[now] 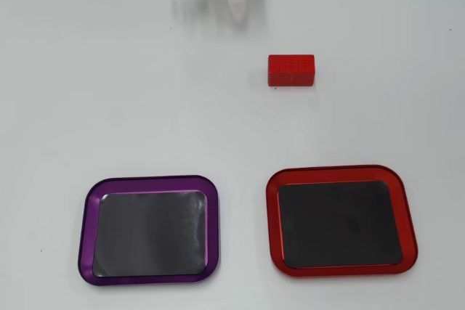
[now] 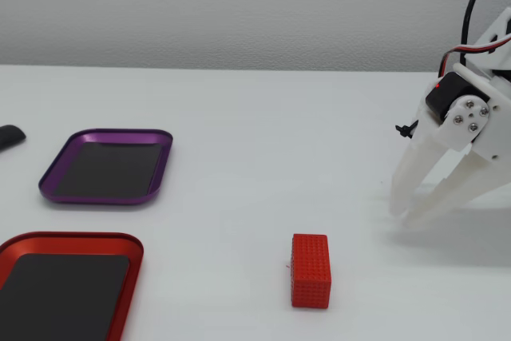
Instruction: Grasp a red block and put it in the left red dish.
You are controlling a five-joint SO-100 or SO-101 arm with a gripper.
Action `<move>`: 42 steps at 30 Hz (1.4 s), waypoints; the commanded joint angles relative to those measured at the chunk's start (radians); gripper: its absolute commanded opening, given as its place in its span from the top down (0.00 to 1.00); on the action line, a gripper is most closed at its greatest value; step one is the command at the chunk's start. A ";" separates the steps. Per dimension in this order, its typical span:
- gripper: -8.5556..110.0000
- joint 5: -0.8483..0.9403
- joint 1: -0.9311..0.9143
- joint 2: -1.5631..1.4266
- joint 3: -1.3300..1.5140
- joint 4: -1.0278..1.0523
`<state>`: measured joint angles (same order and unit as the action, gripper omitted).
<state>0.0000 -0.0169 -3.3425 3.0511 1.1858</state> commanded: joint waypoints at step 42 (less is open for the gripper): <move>0.79 -0.029 0.058 0.922 -0.931 -0.101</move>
<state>-0.0015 0.0092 -2.5832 2.2979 1.0416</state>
